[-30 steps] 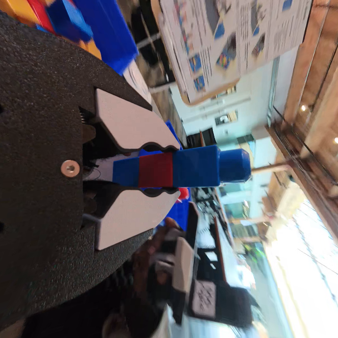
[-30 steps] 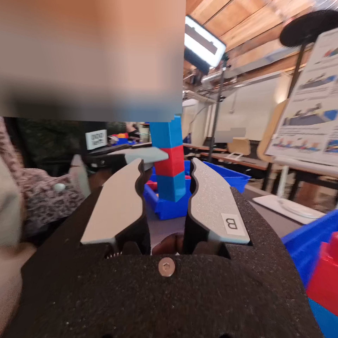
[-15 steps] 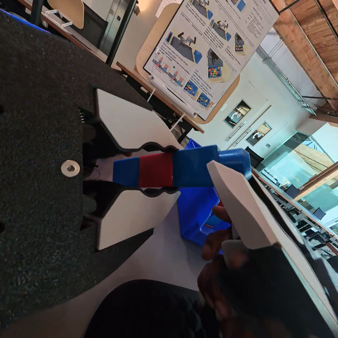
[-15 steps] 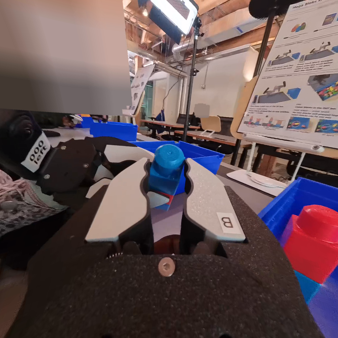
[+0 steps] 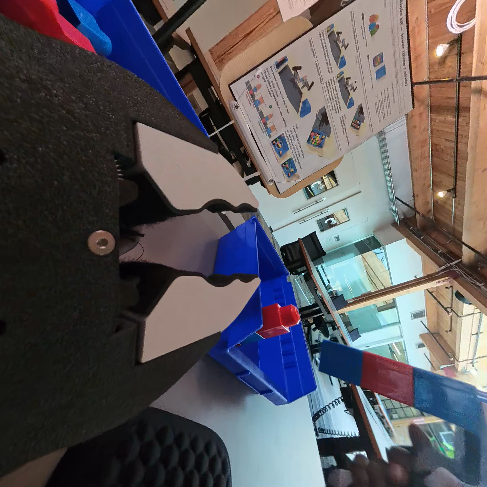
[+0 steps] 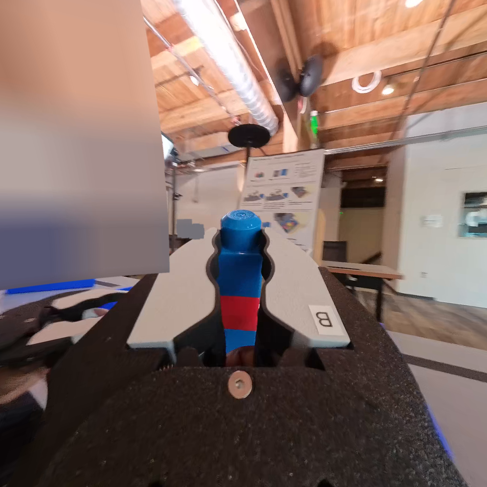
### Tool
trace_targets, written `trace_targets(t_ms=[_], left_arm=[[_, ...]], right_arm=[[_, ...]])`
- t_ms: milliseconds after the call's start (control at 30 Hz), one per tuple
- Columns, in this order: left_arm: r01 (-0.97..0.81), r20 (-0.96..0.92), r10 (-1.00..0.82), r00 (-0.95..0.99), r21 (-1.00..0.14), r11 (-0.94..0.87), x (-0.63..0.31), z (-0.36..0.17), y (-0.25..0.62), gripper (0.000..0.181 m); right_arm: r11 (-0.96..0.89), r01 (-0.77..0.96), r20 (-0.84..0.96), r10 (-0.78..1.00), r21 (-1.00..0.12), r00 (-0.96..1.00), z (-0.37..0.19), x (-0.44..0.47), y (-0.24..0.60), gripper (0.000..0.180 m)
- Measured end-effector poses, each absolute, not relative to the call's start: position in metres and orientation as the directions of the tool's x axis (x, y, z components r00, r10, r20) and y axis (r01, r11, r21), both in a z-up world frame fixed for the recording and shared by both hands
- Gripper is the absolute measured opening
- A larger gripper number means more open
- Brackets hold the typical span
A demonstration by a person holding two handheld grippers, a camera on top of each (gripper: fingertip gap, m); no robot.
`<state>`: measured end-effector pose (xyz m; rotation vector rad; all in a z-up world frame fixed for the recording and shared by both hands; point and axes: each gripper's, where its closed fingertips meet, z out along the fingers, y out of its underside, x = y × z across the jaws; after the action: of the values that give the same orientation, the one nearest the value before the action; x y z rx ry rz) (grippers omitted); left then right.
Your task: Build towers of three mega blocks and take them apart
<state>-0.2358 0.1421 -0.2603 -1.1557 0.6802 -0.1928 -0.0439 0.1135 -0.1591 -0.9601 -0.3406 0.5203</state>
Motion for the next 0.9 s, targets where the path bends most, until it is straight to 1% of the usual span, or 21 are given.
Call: trace_targets(t_ms=[33,133,233,333,500,667,900], left_arm=[[-0.217,-0.417,-0.471,0.778,-0.881,0.421,-0.234,-0.261,0.141,0.044],[-0.269,-0.475,-0.464,0.748,-0.856,0.442,-0.227,-0.266,0.138,0.043],[-0.269,-0.475,-0.461,0.750,-0.855,0.444,-0.227,-0.265,0.138,0.042],[-0.243,-0.439,-0.463,0.770,-0.872,0.424,-0.232,-0.264,0.140,0.041],[-0.247,-0.432,-0.459,0.776,-0.878,0.410,-0.234,-0.265,0.142,0.040],[-0.258,-0.441,-0.457,0.773,-0.875,0.409,-0.234,-0.267,0.142,0.040],[-0.267,-0.447,-0.449,0.773,-0.873,0.409,-0.235,-0.267,0.142,0.039]], right_arm=[[0.467,-0.231,0.051,0.515,-0.854,0.855,-0.161,-0.035,0.119,0.027],[0.433,-0.128,0.057,0.389,-0.892,0.919,-0.179,-0.013,0.148,0.027],[0.363,-0.118,0.013,0.337,-0.924,0.941,-0.200,-0.002,0.177,0.027],[0.260,-0.103,-0.011,0.333,-0.960,0.943,-0.226,-0.009,0.200,0.027],[0.153,-0.035,0.015,0.313,-0.988,0.950,-0.260,-0.022,0.220,0.028],[0.081,0.005,0.031,0.321,-0.997,0.946,-0.280,-0.030,0.230,0.028],[0.046,0.032,0.045,0.299,-0.998,0.953,-0.292,-0.027,0.234,0.028]])
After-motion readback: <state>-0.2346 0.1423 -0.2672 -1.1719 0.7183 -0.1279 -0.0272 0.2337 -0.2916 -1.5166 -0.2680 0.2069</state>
